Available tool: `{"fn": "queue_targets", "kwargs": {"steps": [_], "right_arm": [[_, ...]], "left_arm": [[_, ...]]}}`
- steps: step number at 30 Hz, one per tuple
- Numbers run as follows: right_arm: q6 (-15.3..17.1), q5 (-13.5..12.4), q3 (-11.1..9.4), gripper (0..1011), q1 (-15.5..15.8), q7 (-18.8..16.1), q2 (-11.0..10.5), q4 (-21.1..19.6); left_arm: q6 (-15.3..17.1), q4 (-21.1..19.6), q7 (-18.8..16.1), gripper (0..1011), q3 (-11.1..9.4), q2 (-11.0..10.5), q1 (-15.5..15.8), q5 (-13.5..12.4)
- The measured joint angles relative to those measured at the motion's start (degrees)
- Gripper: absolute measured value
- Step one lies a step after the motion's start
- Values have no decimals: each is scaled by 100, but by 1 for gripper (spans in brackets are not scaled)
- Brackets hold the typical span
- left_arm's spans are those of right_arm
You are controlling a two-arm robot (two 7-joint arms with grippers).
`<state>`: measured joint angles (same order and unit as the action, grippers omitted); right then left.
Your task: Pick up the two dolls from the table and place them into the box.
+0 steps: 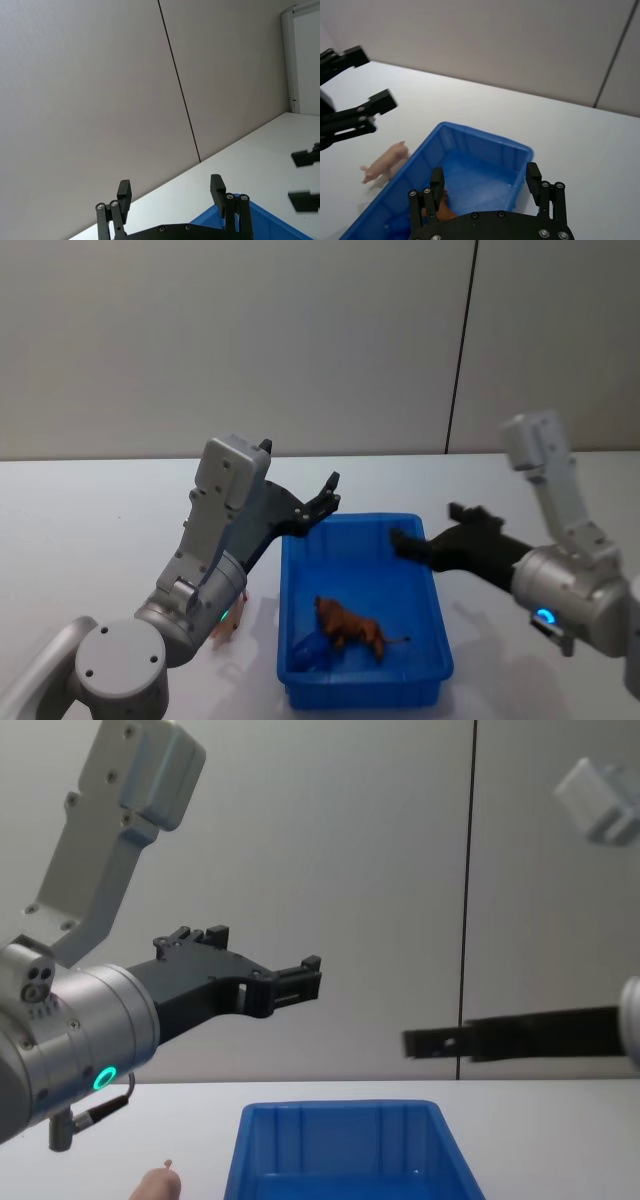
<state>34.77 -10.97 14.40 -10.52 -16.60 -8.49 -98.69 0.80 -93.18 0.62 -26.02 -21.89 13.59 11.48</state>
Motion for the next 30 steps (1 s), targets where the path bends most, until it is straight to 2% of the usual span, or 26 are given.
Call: {"fn": "queue_targets", "kwargs": {"steps": [19, 24, 30], "right_arm": [[-722, -577, -700, 1001, 567, 1254, -511, -545], [-884, -693, -884, 1001, 695, 1530, -617, -630], [-1144, -873, -1165, 1001, 876, 1949, -773, -721]], "left_arm": [[31, -10, 5, 1001, 6, -5, -12, 4], [180, -98, 7, 1001, 34, -64, -65, 94], [517, -301, -101, 1001, 104, -215, -228, 318]]}}
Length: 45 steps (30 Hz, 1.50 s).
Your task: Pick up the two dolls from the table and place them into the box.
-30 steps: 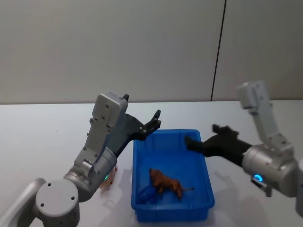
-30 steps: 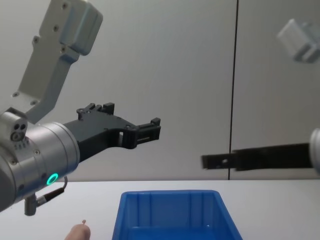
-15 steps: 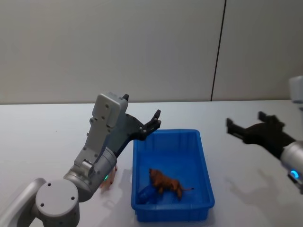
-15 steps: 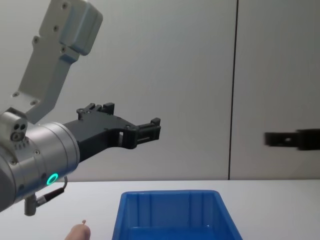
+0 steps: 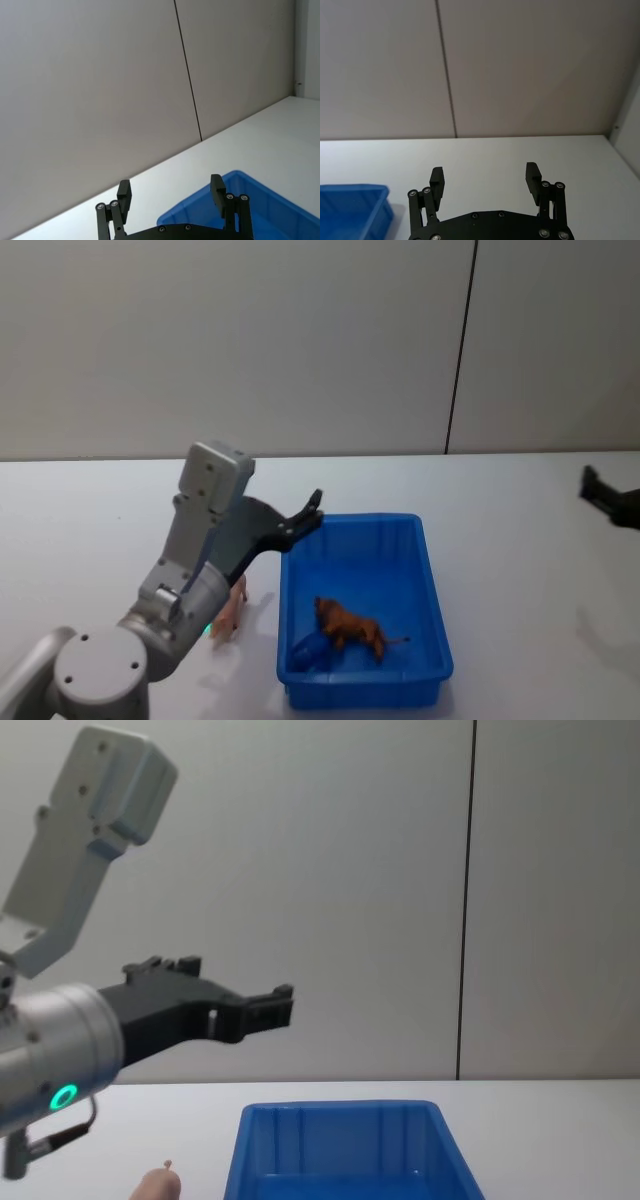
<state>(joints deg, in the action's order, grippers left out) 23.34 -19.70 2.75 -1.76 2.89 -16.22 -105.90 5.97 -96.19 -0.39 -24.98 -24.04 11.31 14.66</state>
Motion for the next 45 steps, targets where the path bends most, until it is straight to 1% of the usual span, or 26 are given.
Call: {"fn": "queue_targets", "kwargs": {"steps": [4, 8, 11, 12, 15, 17, 18, 19, 24, 25, 27, 28, 31, 33, 35, 36, 37, 38, 39, 40, 41, 43, 44, 45], "right_arm": [[-113, -74, -121, 1001, 79, 161, -65, -37], [-204, -129, -217, 1001, 139, 283, -116, -68], [-253, -163, -269, 1001, 174, 350, -145, -85], [-265, -170, -282, 1001, 182, 365, -150, -88], [-302, -196, -324, 1001, 209, 421, -171, -100], [-325, -210, -349, 1001, 226, 452, -184, -109], [-330, -214, -356, 1001, 231, 460, -189, -110], [-336, -218, -364, 1001, 235, 467, -193, -111], [-371, -240, -400, 1001, 259, 514, -213, -123], [-373, -242, -404, 1001, 262, 520, -215, -124], [-379, -248, -413, 1001, 266, 532, -219, -126], [-385, -251, -419, 1001, 269, 540, -222, -129], [-398, -257, -432, 1001, 277, 555, -230, -132], [-402, -260, -435, 1001, 281, 561, -232, -132], [-408, -262, -439, 1001, 284, 567, -235, -133], [-410, -263, -441, 1001, 285, 570, -236, -134], [-413, -265, -445, 1001, 287, 576, -238, -135], [-413, -267, -446, 1001, 288, 577, -238, -136], [-415, -267, -448, 1001, 289, 579, -239, -136], [-417, -268, -451, 1001, 291, 582, -240, -138], [-418, -269, -453, 1001, 291, 584, -241, -138], [-420, -270, -456, 1001, 293, 587, -242, -139], [-421, -271, -456, 1001, 293, 588, -242, -139], [-422, -272, -458, 1001, 293, 590, -243, -140]], "left_arm": [[235, -146, -111, 1001, 54, -124, -137, 189], [527, -318, -240, 1001, 128, -293, -316, 435], [661, -384, -291, 1001, 165, -368, -387, 559], [769, -419, -320, 1001, 187, -412, -434, 661], [965, -479, -375, 1001, 238, -505, -532, 834], [1056, -500, -389, 1001, 265, -549, -571, 924], [1147, -511, -396, 1001, 288, -586, -604, 1018], [1147, -511, -396, 1001, 288, -586, -604, 1018], [1529, -494, -357, 1001, 374, -704, -690, 1328], [1529, -494, -357, 1001, 374, -704, -690, 1328], [1710, -425, -264, 1001, 413, -745, -698, 1452], [1710, -425, -264, 1001, 413, -745, -698, 1452], [1951, -273, -71, 1001, 454, -774, -659, 1578], [2043, -197, 19, 1001, 466, -776, -626, 1609], [2185, -51, 205, 1001, 480, -775, -555, 1635], [2231, 23, 272, 1001, 486, -768, -516, 1636], [2315, 157, 418, 1001, 488, -747, -439, 1633], [2315, 157, 418, 1001, 488, -747, -439, 1633], [2351, 231, 489, 1001, 489, -733, -396, 1623], [2431, 391, 670, 1001, 490, -700, -305, 1588], [2461, 505, 748, 1001, 490, -675, -238, 1567], [2544, 845, 1052, 1001, 484, -595, -33, 1475], [2544, 845, 1052, 1001, 484, -595, -33, 1475], [2572, 1018, 1210, 1001, 477, -548, 73, 1419]]}}
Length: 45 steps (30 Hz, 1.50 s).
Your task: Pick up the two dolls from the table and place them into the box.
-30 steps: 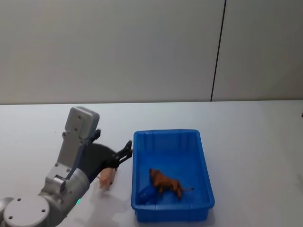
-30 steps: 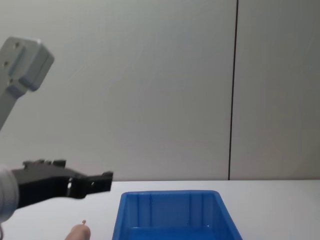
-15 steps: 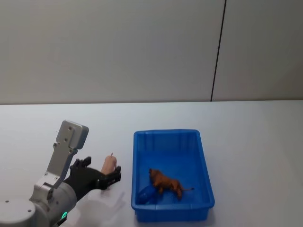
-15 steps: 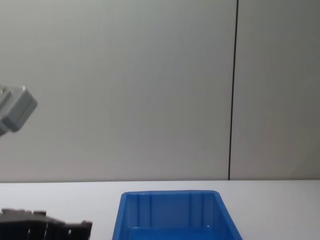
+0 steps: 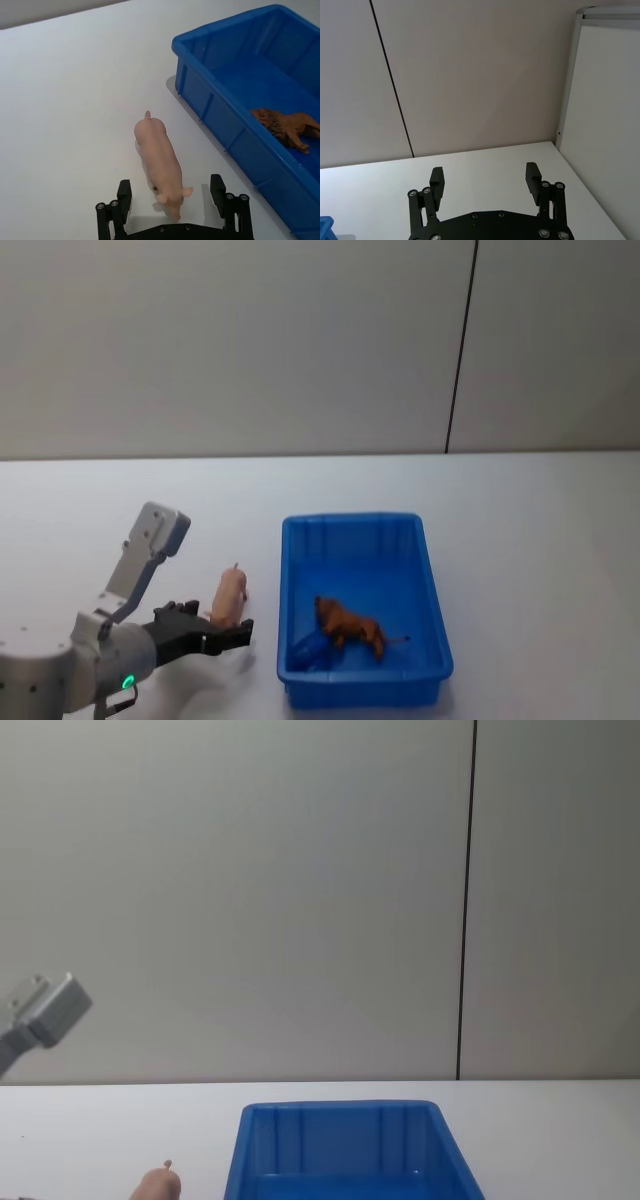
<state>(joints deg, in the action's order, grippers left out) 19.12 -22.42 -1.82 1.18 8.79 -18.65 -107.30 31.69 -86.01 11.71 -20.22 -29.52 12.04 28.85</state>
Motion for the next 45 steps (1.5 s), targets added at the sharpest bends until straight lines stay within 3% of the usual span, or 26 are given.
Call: {"fn": "queue_targets", "kwargs": {"steps": [7, 21, 26, 34, 45], "right_arm": [[-4, -3, -4, 1001, 3, 6, -3, -2], [-10, -6, -11, 1001, 8, 13, -7, -2], [-10, -6, -11, 1001, 7, 13, -6, -2], [-10, -6, -11, 1001, 8, 13, -7, -1], [-10, -5, -11, 1001, 7, 13, -6, -1]], "left_arm": [[22, 799, 567, 1001, -51, 233, 488, -231], [-70, 1468, 908, 1001, -71, 442, 923, -387], [-79, 1555, 939, 928, -68, 467, 980, -408], [-90, 1688, 976, 692, -69, 504, 1059, -443], [-112, 1742, 1005, 610, -71, 520, 1090, -457]]}}
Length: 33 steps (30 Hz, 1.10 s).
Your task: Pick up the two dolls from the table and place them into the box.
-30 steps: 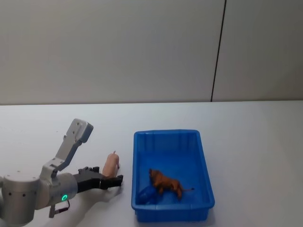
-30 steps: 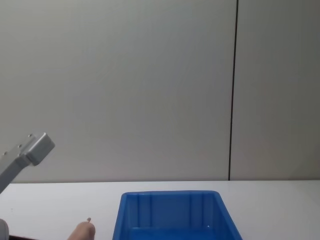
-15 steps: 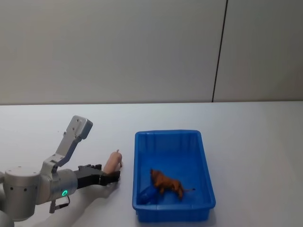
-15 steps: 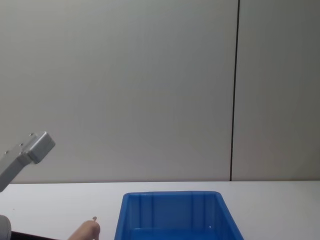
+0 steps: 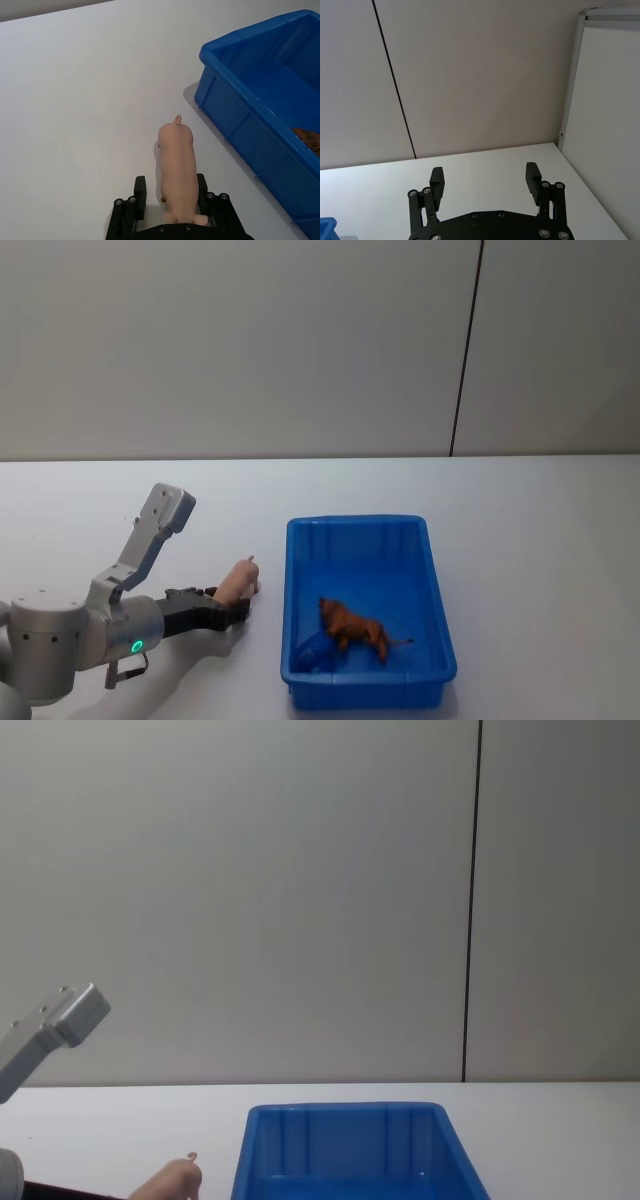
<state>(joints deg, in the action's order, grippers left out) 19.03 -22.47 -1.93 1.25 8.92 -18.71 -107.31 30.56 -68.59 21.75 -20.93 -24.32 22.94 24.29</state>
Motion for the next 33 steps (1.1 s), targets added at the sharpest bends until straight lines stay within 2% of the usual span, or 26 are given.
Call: {"fn": "queue_targets", "kwargs": {"steps": [8, 13, 22, 33], "right_arm": [[0, 0, 0, 1001, 0, 0, 0, 0], [1, 0, 0, 1001, 0, 0, 0, 0], [0, 0, 0, 1001, 0, 0, 0, 0], [1, 0, 0, 1001, 0, 0, 0, 0]], "left_arm": [[-169, -86, -66, 557, 1, -18, -55, 39], [-417, -250, -195, 394, 40, -57, -119, 116], [-903, -599, -430, 386, 132, -153, -275, 251], [-1675, -1121, -717, 386, 261, -311, -519, 442]]}}
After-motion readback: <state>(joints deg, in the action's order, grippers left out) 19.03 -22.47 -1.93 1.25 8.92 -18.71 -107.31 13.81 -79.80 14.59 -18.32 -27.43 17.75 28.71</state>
